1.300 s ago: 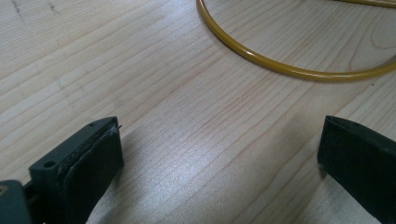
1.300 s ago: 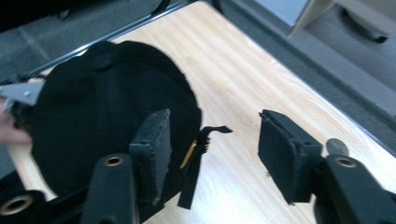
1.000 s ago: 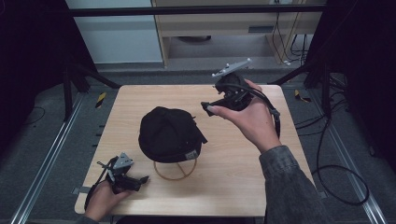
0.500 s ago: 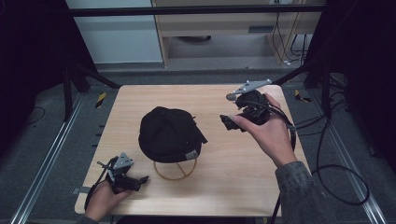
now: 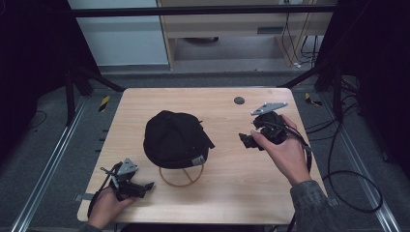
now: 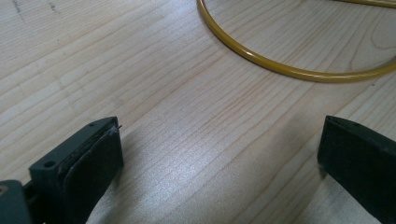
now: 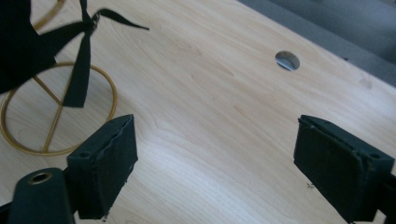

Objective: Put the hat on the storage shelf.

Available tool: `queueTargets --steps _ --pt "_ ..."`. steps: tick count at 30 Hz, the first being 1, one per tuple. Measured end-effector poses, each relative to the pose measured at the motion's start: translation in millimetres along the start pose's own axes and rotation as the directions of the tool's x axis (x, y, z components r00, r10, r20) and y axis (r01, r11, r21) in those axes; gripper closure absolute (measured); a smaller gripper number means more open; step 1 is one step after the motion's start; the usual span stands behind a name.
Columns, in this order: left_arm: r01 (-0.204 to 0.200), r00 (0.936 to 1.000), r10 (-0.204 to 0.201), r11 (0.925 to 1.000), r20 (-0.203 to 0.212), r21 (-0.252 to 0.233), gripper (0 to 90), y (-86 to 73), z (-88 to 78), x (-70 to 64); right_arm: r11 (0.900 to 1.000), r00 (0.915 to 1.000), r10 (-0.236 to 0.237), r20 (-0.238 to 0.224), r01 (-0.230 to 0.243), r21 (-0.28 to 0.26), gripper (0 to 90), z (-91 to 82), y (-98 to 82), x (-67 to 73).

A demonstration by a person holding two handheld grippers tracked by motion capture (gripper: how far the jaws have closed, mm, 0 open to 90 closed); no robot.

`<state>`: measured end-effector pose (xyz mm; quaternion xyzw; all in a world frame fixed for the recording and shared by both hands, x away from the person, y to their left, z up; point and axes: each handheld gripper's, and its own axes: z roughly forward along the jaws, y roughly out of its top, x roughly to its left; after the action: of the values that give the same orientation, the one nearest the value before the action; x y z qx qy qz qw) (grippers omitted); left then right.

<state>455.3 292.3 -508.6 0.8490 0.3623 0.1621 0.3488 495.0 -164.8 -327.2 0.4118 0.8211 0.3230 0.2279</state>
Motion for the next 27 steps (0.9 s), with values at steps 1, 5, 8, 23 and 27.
queueTargets --steps 1,5,8,23,27 --pt "0.0 1.0 0.0 1.0 0.0 0.0 0.0 0.0 0.0 0.0 1.0 1.0 0.003 -0.001 -0.003 0.008 14.0 2.7 -4.9 -1.0" --pt "0.0 1.0 0.0 1.0 0.0 0.0 0.0 0.0 0.0 0.0 1.0 1.0 0.005 0.0 -0.005 0.024 14.2 8.5 -19.1 -2.4" --pt "0.0 1.0 0.0 1.0 0.0 0.0 0.0 0.0 0.0 0.0 1.0 0.9999 0.016 0.001 -0.016 0.021 14.2 11.7 -30.5 -4.0" --pt "0.002 1.0 -0.002 1.0 -0.002 0.0 0.0 -0.1 0.0 -0.2 0.996 0.9973 0.073 0.001 -0.073 0.06 15.0 37.2 -83.2 -4.0" --pt "0.002 1.0 -0.002 1.0 -0.002 0.0 0.0 -0.1 -0.1 -0.3 0.994 0.9974 0.072 -0.002 -0.072 0.084 15.1 45.6 -97.1 0.4"
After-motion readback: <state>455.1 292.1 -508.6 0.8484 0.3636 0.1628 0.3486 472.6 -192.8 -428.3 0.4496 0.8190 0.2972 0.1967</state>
